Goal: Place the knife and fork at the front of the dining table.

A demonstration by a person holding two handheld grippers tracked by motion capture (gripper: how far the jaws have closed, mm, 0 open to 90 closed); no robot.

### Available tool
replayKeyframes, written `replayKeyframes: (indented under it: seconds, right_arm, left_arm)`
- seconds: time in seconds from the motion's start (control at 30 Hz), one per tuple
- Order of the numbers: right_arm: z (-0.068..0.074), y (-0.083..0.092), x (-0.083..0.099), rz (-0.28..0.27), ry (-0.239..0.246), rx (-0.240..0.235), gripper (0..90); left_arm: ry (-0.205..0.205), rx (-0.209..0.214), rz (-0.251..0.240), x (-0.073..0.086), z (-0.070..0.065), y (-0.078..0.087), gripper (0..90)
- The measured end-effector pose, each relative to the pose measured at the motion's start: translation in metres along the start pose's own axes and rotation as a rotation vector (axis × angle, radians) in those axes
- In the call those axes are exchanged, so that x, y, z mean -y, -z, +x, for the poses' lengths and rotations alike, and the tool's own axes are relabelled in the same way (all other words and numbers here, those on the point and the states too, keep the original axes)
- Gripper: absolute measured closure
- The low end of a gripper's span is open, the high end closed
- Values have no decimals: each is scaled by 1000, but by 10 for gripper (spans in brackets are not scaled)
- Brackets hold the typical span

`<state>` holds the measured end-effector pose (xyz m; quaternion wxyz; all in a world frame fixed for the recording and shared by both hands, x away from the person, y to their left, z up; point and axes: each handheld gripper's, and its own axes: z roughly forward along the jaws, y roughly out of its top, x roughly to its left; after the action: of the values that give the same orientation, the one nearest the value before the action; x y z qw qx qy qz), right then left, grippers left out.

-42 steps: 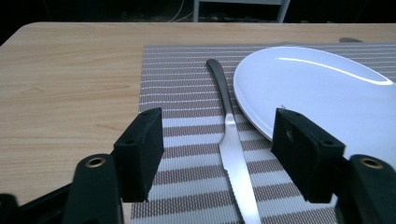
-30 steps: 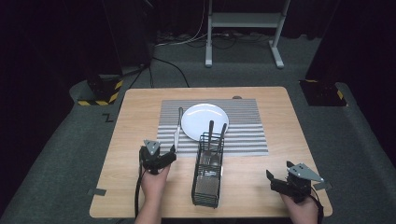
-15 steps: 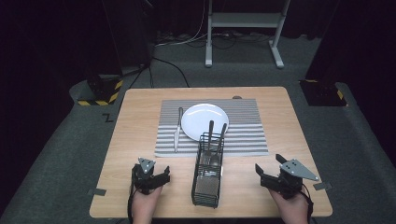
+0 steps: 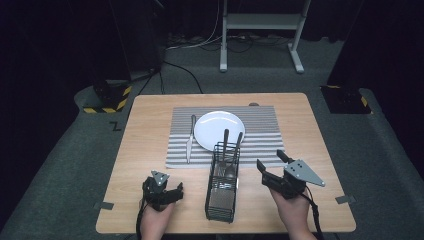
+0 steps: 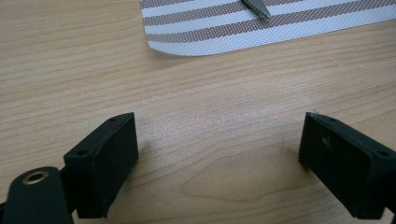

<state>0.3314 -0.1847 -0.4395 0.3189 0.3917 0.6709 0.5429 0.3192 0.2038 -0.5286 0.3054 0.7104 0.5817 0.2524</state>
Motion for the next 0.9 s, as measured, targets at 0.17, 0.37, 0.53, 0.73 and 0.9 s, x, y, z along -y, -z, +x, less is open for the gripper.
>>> replayKeyframes:
  seconds: [0.17, 0.37, 0.53, 0.73, 0.9]
  right_arm:
    - [11, -16, -11, -27, 1, -42, 335]
    - [18, -37, -19, -42, -11, -70, 415]
    - [22, -58, -23, -34, -30, -99, 507]
    - [32, -68, -24, -27, -5, -110, 600]
    - [33, -72, -22, -25, -20, -104, 662]
  left_arm:
    - [-5, 2, -4, 0, 0, 0, 130]
    - [-5, 4, -3, 0, 0, 0, 130]
    - [-8, 7, -6, 0, 0, 0, 137]
    - [-8, 10, -5, 0, -1, 0, 136]
    - [-5, 11, -5, 0, -1, 1, 139]
